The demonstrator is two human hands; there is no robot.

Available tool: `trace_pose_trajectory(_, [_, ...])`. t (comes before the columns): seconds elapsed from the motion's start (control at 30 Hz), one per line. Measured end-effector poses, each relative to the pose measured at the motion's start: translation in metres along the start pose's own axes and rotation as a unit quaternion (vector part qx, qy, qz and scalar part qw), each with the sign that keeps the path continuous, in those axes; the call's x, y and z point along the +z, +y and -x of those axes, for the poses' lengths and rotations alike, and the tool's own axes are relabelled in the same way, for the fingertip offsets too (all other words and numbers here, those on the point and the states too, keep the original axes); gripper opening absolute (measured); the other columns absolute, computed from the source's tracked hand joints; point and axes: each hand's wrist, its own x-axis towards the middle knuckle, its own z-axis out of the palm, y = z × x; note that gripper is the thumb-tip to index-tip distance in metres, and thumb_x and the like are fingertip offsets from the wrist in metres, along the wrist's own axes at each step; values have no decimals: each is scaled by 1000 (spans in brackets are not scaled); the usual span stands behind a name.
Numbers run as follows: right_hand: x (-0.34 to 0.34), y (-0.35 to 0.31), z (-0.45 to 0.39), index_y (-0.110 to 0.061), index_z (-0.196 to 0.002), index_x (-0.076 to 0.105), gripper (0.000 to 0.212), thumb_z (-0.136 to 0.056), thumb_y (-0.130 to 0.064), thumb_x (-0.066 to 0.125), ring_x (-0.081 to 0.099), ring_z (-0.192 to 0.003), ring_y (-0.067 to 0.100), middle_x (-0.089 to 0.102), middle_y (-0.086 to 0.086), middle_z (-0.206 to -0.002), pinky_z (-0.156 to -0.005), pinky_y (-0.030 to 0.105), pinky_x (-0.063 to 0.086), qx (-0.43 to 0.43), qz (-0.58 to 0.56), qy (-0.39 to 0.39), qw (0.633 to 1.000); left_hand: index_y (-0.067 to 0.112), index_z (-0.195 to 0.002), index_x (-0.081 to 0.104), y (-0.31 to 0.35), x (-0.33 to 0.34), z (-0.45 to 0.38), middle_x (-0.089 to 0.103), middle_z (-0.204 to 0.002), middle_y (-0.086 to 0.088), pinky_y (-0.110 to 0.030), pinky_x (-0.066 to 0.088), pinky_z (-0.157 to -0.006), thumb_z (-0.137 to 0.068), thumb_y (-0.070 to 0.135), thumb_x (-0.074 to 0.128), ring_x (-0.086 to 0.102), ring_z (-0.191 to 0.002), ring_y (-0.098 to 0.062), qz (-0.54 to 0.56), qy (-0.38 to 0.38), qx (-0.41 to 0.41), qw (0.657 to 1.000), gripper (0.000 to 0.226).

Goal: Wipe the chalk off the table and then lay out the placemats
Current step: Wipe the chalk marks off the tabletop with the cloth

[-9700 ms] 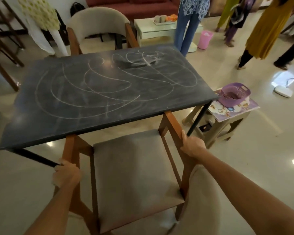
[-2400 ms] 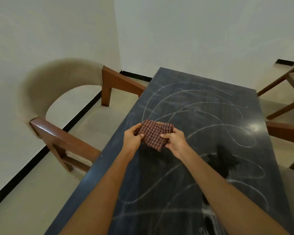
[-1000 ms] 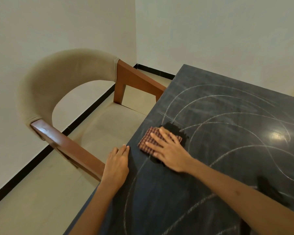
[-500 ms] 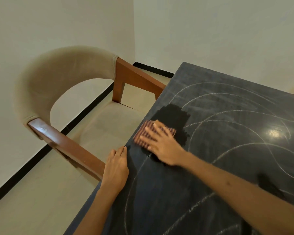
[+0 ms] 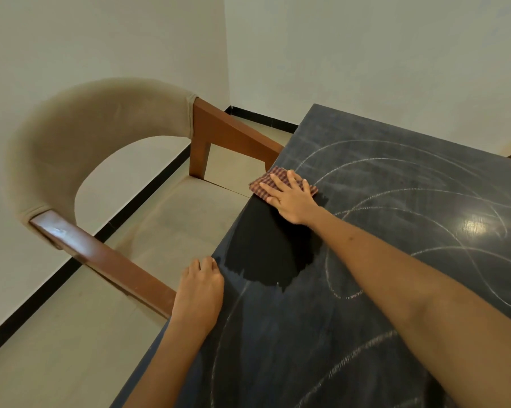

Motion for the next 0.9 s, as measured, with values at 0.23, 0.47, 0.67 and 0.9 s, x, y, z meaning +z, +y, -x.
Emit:
trace_pose_trajectory(0.23, [21, -60, 64, -43, -152, 11, 50, -102, -48, 15, -12, -147, 35, 3, -3, -163, -116, 61, -4, -131, 14, 51, 990, 0, -82, 71, 0, 1, -5, 61, -77, -12, -35, 51, -57, -59, -1, 79, 55, -65, -25, 18, 18, -17, 1000, 24])
trace_pose_trajectory(0.47, [34, -78, 81, -46, -149, 22, 51, -99, -51, 13, -6, -148, 35, 10, -4, -163, -114, 59, -4, -193, 2, 70, 979, 3, -106, 67, 2, -1, -7, 66, -102, -10, -36, 49, -87, -80, 3, 53, 58, -95, -25, 77, 4, -64, 995, 30])
trace_pose_trajectory(0.67, [7, -28, 7, -44, -152, 11, 49, -103, -48, 12, -13, -147, 36, -1, -3, -163, -115, 64, -2, -34, -9, 36, 999, 0, -107, 68, 6, 3, 2, 67, -98, -10, -36, 53, -79, -78, 5, 63, 59, -86, -23, 65, 4, -57, 996, 30])
trace_pose_trajectory(0.9, [9, -43, 24, -45, -151, 9, 49, -103, -48, 13, -15, -147, 35, -2, -4, -163, -116, 60, -5, -43, -6, 22, 999, 1, -137, 44, 8, -1, 6, 51, -129, -10, -33, 41, -97, -93, 8, 43, 47, -111, -24, 75, 6, -56, 996, 45])
